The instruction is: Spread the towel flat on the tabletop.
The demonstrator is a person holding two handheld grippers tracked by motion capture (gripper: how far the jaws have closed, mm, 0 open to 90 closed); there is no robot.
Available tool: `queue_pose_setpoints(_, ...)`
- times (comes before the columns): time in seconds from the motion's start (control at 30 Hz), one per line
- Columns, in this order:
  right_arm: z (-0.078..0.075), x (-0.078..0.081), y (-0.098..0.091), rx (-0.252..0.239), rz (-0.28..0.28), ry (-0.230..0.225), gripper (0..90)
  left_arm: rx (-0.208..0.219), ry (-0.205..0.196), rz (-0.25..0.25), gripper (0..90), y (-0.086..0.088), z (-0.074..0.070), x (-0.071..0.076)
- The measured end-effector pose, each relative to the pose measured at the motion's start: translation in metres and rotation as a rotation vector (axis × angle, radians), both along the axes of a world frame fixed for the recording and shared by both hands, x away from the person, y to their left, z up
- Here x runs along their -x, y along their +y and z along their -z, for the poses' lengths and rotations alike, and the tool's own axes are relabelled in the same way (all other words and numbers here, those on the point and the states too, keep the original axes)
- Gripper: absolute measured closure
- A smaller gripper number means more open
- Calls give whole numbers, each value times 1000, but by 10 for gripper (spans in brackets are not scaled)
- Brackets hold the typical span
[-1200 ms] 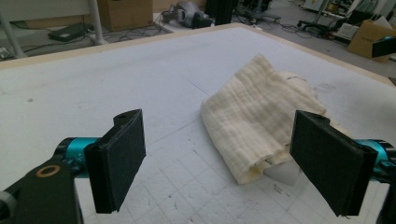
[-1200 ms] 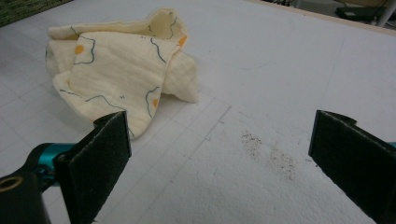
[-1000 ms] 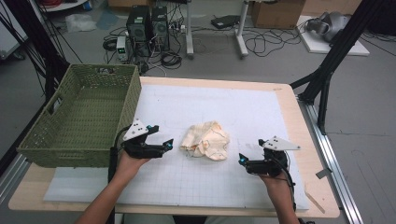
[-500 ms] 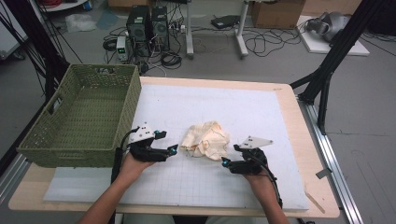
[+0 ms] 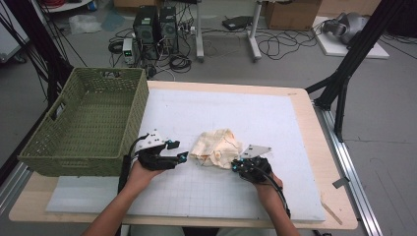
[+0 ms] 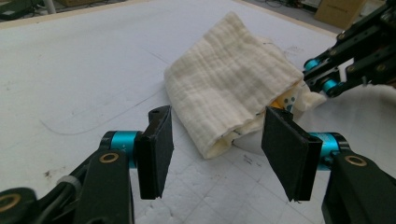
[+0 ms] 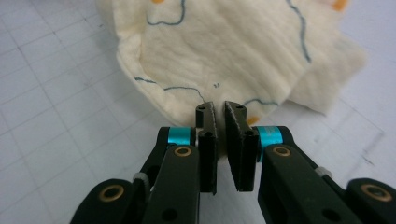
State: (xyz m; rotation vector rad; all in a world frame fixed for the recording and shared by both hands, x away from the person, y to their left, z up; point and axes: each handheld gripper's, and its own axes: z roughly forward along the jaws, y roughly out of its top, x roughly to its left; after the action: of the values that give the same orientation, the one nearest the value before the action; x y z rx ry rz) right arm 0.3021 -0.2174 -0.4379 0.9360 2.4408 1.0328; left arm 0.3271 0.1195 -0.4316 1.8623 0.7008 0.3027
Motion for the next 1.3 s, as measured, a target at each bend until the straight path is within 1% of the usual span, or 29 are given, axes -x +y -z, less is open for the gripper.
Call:
queue_pose_setpoints(0.03, -3, 1, -5, -10, 8, 2, 835, -6, 0, 3, 472, -4, 2, -2)
queue_pose_setpoints(0.07, -5, 3, -10, -12, 21, 2, 835, -18, 7, 8, 473, -7, 4, -4)
queue_pose_setpoints(0.1, -7, 3, -15, -15, 34, -1, 835, -18, 7, 8, 473, -7, 4, -4)
queue_pose_setpoints(0.13, -8, 4, -19, -25, 42, 2, 835, -53, 51, 12, 464, -17, 7, -11)
queue_pose_setpoints(0.17, -8, 4, -19, -25, 42, 2, 835, -53, 51, 12, 450, -17, 7, -11)
queue_pose_setpoints(0.2, -10, 5, -25, -27, 61, -1, 834, -82, 67, 11, 442, -29, 8, -16)
queue_pose_setpoints(0.23, -10, 5, -27, -28, 63, -5, 834, -104, 75, 22, 443, -34, 7, -19)
queue_pose_setpoints(0.3, -12, 5, -28, -34, 70, -9, 834, -133, 75, 33, 429, -45, 7, -22)
queue_pose_setpoints(0.37, -14, 5, -29, -36, 75, -19, 834, -165, 83, 49, 445, -54, 9, -25)
queue_pose_setpoints(0.43, -15, 5, -30, -40, 83, -16, 835, -199, 79, 63, 518, -60, 12, -26)
queue_pose_setpoints(0.5, -14, 5, -32, -35, 84, -18, 834, -225, 62, 64, 664, -63, 15, -27)
queue_pose_setpoints(0.53, -14, 5, -33, -32, 86, -15, 834, -230, 54, 54, 746, -62, 15, -27)
queue_pose_setpoints(0.57, -14, 5, -34, -27, 89, -15, 835, -212, 59, 44, 799, -61, 15, -29)
queue_pose_setpoints(0.6, -14, 6, -36, -25, 93, -7, 835, -196, 63, 35, 818, -58, 14, -30)
queue_pose_setpoints(0.63, -14, 6, -38, -18, 95, -7, 835, -187, 55, 19, 825, -56, 13, -31)
queue_pose_setpoints(0.7, -13, 8, -42, 7, 103, 5, 835, -143, 65, -11, 834, -47, 10, -36)
queue_pose_setpoints(0.73, -12, 9, -44, 23, 105, 12, 835, -143, 65, -11, 835, -47, 10, -36)
queue_pose_setpoints(0.77, -10, 10, -47, 38, 104, 18, 835, -95, 60, -52, 836, -40, 6, -39)
queue_pose_setpoints(0.8, -9, 12, -49, 51, 108, 27, 835, -95, 60, -52, 837, -40, 6, -39)
queue_pose_setpoints(0.83, -7, 13, -52, 66, 107, 32, 835, -55, 60, -84, 837, -33, 4, -42)
queue_pose_setpoints(0.93, -6, 19, -60, 96, 106, 47, 837, -24, 70, -114, 838, -27, 4, -46)
queue_pose_setpoints(1.03, -5, 26, -67, 125, 103, 51, 837, 17, 69, -127, 838, -25, 1, -46)
queue_pose_setpoints(1.07, -5, 28, -69, 124, 103, 51, 837, 30, 65, -130, 838, -25, 0, -46)
queue_pose_setpoints(1.1, -5, 29, -71, 124, 99, 49, 830, 30, 65, -130, 838, -25, 0, -46)
queue_pose_setpoints(1.13, -6, 30, -72, 118, 94, 40, 786, 31, 64, -129, 838, -26, 0, -45)
queue_pose_setpoints(1.17, -8, 30, -72, 102, 95, 25, 709, 26, 66, -127, 838, -30, 1, -45)
queue_pose_setpoints(1.2, -10, 30, -71, 75, 99, 7, 657, 26, 69, -125, 837, -31, 1, -45)
queue_pose_setpoints(1.27, -17, 30, -68, 20, 85, -47, 589, 24, 69, -120, 836, -34, 0, -46)
queue_pose_setpoints(1.3, -21, 29, -64, 5, 78, -75, 555, 25, 63, -118, 836, -35, -2, -46)
